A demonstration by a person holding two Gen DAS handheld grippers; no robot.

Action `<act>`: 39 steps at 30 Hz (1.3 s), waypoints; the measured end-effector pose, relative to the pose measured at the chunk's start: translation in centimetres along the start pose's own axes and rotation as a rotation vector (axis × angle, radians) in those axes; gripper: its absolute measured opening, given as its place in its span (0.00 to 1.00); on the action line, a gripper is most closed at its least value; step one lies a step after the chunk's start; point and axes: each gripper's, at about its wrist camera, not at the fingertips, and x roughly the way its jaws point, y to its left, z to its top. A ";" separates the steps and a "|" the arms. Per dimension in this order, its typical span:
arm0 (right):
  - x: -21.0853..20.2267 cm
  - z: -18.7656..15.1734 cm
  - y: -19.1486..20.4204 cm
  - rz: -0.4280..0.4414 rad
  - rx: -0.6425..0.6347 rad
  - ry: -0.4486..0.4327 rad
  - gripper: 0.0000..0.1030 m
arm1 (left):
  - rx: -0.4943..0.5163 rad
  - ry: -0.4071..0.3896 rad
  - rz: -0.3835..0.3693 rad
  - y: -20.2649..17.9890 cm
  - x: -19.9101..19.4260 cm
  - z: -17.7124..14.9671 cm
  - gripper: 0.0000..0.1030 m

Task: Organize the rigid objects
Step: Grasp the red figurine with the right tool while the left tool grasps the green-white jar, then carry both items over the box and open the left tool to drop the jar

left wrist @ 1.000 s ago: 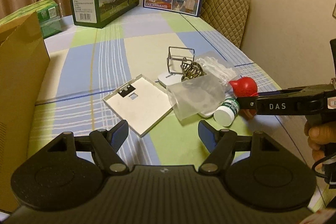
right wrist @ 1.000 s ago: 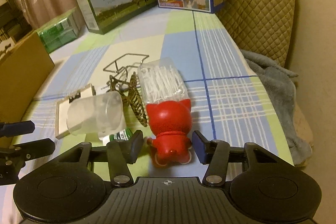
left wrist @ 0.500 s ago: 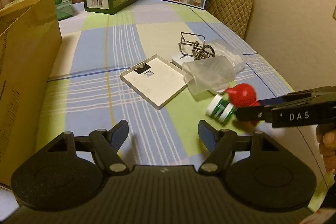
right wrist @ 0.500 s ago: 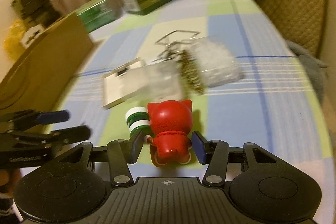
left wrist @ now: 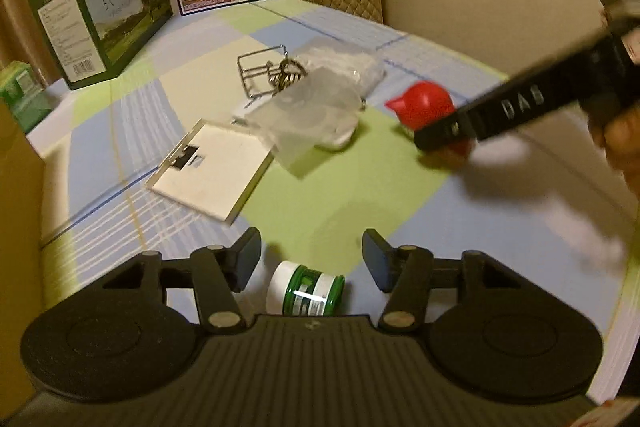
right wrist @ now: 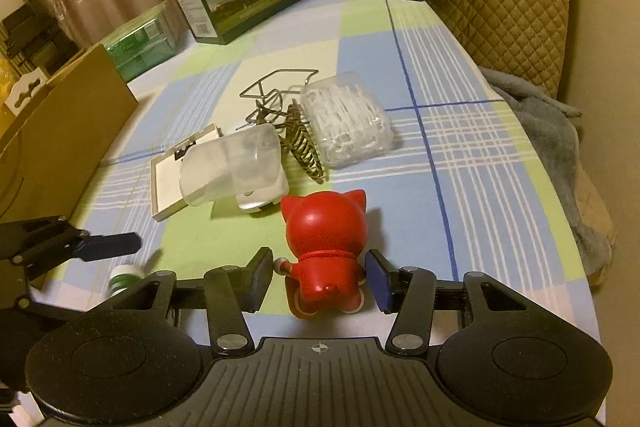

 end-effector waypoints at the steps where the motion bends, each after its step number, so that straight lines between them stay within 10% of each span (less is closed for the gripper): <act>1: 0.0 0.0 0.0 0.000 -0.002 -0.001 0.46 | 0.003 0.003 0.005 0.1 -0.5 -0.6 0.50; 6: 0.1 -0.1 0.1 -0.002 -0.006 0.000 0.46 | 0.004 0.014 -0.001 0.6 -2.0 -3.6 0.50; 11: 0.1 -0.3 0.6 0.011 -0.005 0.004 0.46 | -0.016 0.020 0.009 0.9 -2.9 -4.1 0.27; 30: 1.4 -0.5 2.1 0.002 -0.007 -0.024 0.57 | -0.218 0.014 0.067 1.9 -3.8 -4.6 0.26; 33: 1.5 -0.5 2.3 -0.019 -0.032 -0.028 0.42 | -0.238 0.012 0.077 2.0 -3.9 -4.5 0.26; 39: 0.3 -1.3 3.4 -0.046 -0.095 -0.051 0.42 | -0.279 -0.005 0.100 2.3 -5.2 -4.2 0.26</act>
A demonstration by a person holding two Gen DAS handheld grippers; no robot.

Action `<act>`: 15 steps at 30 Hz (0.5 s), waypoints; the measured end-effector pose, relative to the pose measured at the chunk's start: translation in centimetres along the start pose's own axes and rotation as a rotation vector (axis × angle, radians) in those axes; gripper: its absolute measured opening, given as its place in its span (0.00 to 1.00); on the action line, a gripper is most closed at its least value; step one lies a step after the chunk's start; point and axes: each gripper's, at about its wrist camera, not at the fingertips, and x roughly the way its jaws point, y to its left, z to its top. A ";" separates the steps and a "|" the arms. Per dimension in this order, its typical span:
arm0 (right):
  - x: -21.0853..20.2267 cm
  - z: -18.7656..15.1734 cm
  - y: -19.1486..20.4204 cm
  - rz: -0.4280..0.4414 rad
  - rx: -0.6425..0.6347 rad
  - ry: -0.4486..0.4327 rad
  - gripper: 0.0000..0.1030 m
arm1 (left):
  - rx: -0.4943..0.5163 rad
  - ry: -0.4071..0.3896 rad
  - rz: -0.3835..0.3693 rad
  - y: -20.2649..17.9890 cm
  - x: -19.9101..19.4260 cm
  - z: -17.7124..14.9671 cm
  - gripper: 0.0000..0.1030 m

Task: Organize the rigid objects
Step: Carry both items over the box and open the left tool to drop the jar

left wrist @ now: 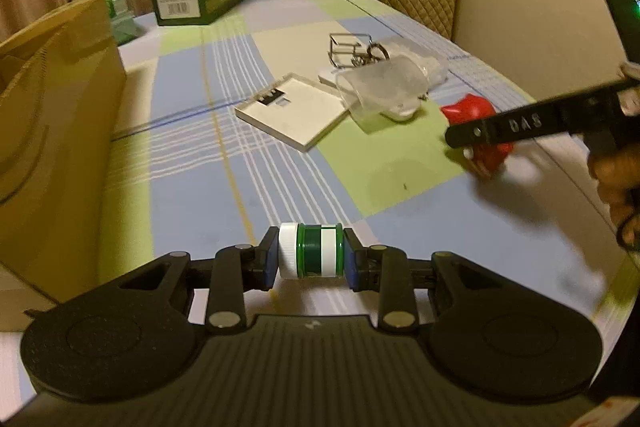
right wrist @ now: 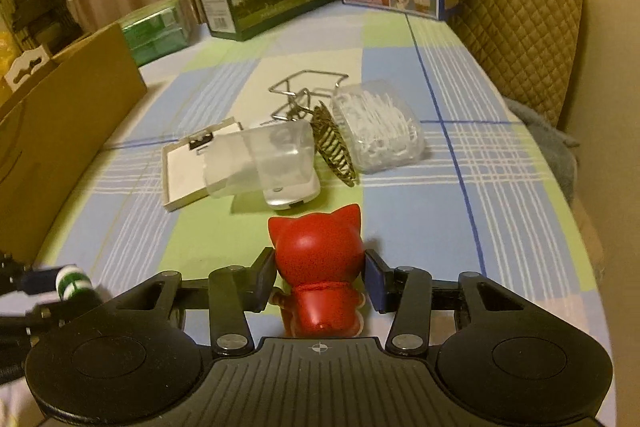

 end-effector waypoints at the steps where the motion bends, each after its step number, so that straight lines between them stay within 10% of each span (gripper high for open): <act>1: -0.5 -0.2 0.3 0.003 0.000 -0.009 0.42 | -0.004 -0.005 0.004 0.1 -0.5 0.1 0.26; 15: -8.5 -0.9 8.4 0.149 0.042 -0.087 0.42 | -0.084 -0.082 0.060 2.7 -9.3 2.0 0.26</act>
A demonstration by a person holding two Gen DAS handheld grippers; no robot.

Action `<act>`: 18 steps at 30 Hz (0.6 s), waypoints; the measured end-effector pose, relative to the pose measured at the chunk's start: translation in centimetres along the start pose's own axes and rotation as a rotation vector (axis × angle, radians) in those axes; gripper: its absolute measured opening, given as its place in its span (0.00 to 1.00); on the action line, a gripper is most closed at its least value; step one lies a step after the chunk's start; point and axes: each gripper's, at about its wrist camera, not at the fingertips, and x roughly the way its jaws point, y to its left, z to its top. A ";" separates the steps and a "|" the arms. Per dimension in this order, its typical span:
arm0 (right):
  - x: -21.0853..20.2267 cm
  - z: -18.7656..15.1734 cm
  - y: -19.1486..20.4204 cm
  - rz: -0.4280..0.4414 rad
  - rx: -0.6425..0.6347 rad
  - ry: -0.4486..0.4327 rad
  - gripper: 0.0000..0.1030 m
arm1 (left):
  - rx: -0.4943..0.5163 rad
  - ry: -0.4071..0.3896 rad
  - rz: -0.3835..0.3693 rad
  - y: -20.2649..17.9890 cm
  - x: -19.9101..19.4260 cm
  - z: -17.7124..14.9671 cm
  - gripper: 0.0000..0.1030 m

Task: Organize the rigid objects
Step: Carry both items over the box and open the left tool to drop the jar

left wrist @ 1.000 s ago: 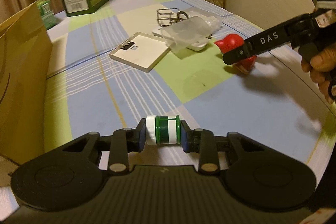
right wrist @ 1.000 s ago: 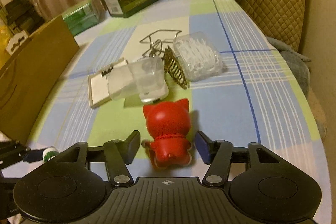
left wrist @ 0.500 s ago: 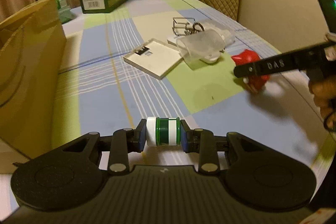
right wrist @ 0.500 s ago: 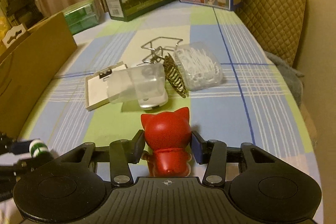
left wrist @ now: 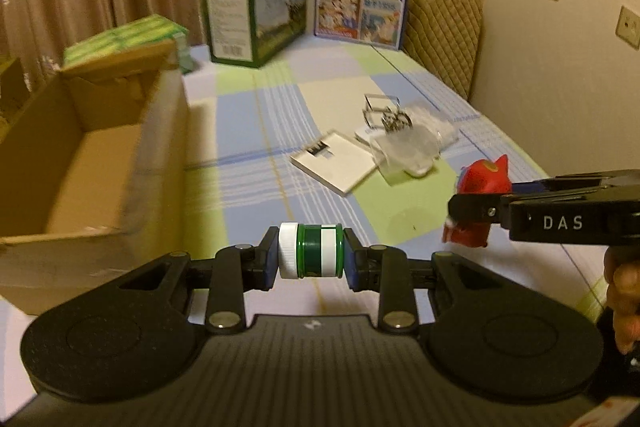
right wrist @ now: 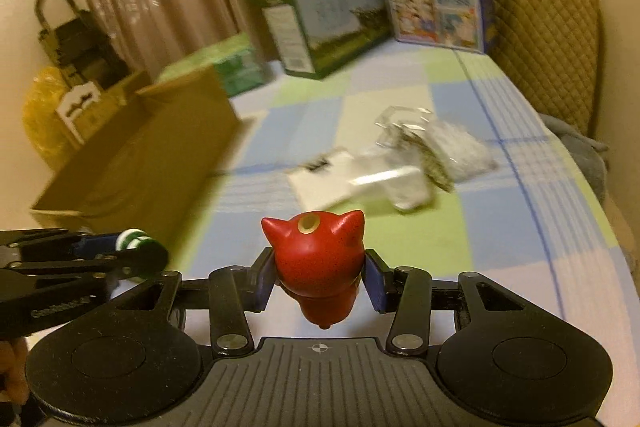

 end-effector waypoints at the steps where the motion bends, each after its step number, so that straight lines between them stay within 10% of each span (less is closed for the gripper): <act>1: -0.2 0.4 0.9 0.013 -0.010 -0.008 0.42 | -0.007 -0.008 0.006 0.4 -0.6 0.2 0.26; 18: 4.0 6.8 15.4 0.232 -0.144 0.006 0.42 | -0.063 -0.069 0.173 13.1 -6.7 2.0 0.26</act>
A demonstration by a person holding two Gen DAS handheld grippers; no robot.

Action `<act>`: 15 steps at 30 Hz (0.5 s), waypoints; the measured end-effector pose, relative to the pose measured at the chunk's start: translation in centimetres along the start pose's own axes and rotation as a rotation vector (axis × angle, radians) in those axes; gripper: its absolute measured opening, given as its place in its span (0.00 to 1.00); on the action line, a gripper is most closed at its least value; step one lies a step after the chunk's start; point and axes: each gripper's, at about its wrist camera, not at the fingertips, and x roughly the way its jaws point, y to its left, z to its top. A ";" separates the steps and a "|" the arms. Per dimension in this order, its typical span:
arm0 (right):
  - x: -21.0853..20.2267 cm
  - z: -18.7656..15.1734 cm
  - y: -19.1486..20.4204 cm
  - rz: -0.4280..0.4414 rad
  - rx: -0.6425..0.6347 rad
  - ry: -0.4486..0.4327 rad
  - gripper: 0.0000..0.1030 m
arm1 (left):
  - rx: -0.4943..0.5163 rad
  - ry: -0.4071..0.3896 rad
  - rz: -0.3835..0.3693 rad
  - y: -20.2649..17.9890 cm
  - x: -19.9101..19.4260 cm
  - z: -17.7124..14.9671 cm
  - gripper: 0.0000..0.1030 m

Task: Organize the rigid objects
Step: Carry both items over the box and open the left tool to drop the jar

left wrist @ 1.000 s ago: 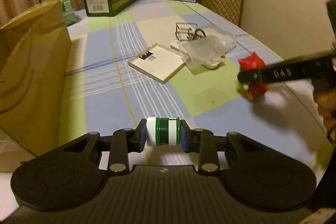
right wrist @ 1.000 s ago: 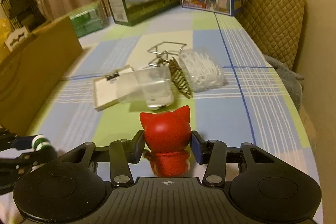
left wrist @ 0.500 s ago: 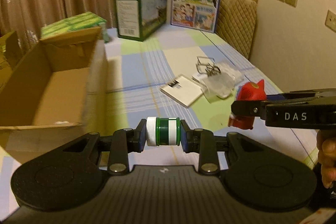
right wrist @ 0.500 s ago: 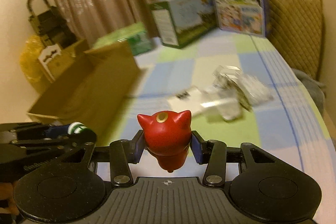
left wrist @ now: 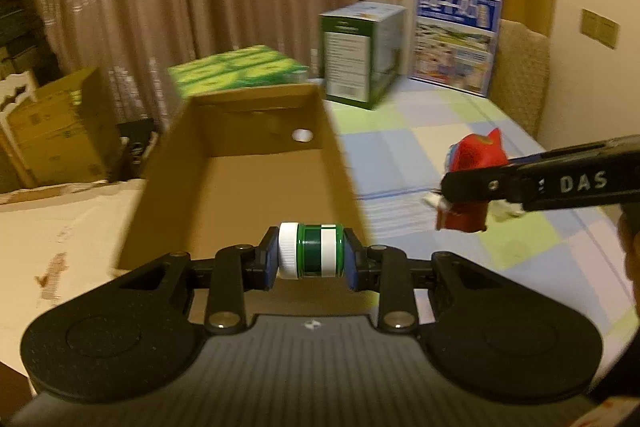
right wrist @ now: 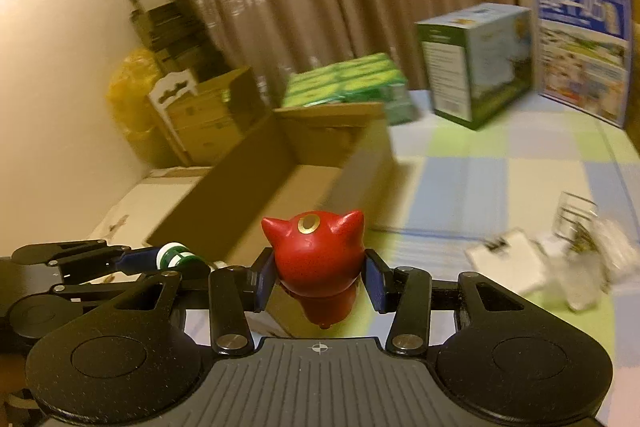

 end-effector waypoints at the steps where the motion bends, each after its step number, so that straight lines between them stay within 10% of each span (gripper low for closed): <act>1: 0.7 0.4 0.6 0.009 -0.006 0.004 0.42 | -0.002 0.000 0.012 0.9 0.1 0.1 0.26; 15: 9.5 2.9 2.8 0.029 0.023 0.082 0.42 | -0.027 0.020 0.040 8.8 3.8 1.1 0.26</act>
